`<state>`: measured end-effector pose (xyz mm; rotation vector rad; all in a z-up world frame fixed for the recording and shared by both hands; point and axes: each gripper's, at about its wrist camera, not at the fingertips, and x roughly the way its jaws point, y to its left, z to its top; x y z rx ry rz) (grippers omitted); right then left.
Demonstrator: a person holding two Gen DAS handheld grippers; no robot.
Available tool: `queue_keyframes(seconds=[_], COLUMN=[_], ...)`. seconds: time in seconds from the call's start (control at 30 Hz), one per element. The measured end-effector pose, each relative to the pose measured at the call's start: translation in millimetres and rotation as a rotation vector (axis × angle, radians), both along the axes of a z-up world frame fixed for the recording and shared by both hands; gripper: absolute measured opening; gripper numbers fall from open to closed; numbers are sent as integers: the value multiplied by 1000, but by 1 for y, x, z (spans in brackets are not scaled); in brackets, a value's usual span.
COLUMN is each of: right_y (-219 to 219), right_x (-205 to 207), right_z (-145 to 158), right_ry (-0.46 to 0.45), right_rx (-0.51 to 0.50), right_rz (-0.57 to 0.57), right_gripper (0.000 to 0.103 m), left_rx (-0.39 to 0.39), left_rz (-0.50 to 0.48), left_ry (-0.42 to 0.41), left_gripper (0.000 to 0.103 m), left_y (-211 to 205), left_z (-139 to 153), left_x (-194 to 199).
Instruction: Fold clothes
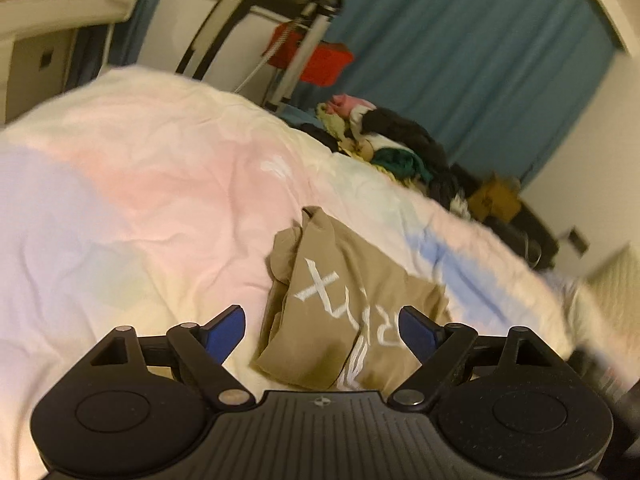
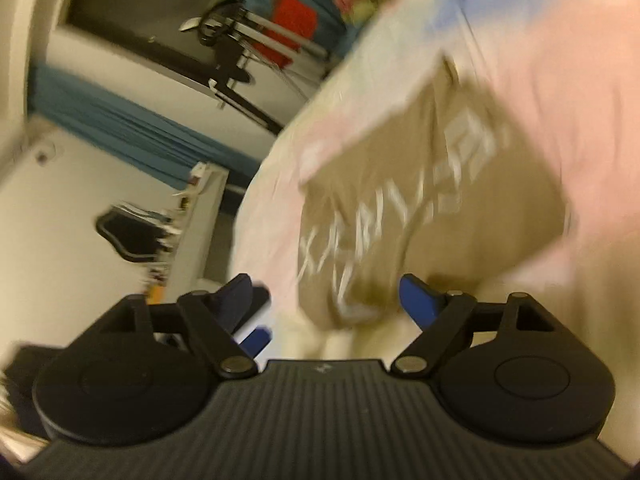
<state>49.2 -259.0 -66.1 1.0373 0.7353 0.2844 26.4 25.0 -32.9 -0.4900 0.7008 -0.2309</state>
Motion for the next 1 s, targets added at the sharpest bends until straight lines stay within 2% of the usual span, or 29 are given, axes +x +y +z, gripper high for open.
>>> queue_keyframes(seconds=[0.13,0.2,0.27,0.33,0.37,0.47,0.53,0.6,0.67,0.7,0.8,0.87,1.0], right_y=[0,-7,-16,-25,-27,-35,-37,-37,-37,-38,-36,-36,-46], right_x=[5,7,2,-5,-7,-7,-4,1,2,2,0,1,-2], right_z=[-30,-47,-64,-78,-79,-75,-78,-79,-76,-74,-63,-55,-45], right_ry=[101,157,201,215,209,186,209,240,244,228,156,98,25], right_rx=[122,176,264,388,411,355,340,303,283,294,317,329,342], right_rz=[-47,-117,-234,-347,-381,-464,-480,-481,-481,-485,-478,-464,-435], right_gripper=[84,83,82,82,82,82,76,51,44,36,25,22,20], left_rx=[-167,-247,-307,-361,-390,-481,-535,-563,-558,-558,-571,-584,-614], left_rz=[-6,-34,-56,-93,-112,-173,-216,-254,-260,-260,-249,-222,-91], left_ry=[51,75,91,102,112,146,171,207,247,265,311,319,314], left_gripper=[86,86,86,86,86,86,86,86,87,87,87,87,84], left_y=[13,15,13,9,6,-1,-7,-15,-24,-27,-37,-38,-21], left_z=[-11,-19,-25,-30,-32,-42,-49,-58,-68,-72,-85,-91,-104], left_x=[9,15,17,20,21,25,28,31,34,37,50,60,69])
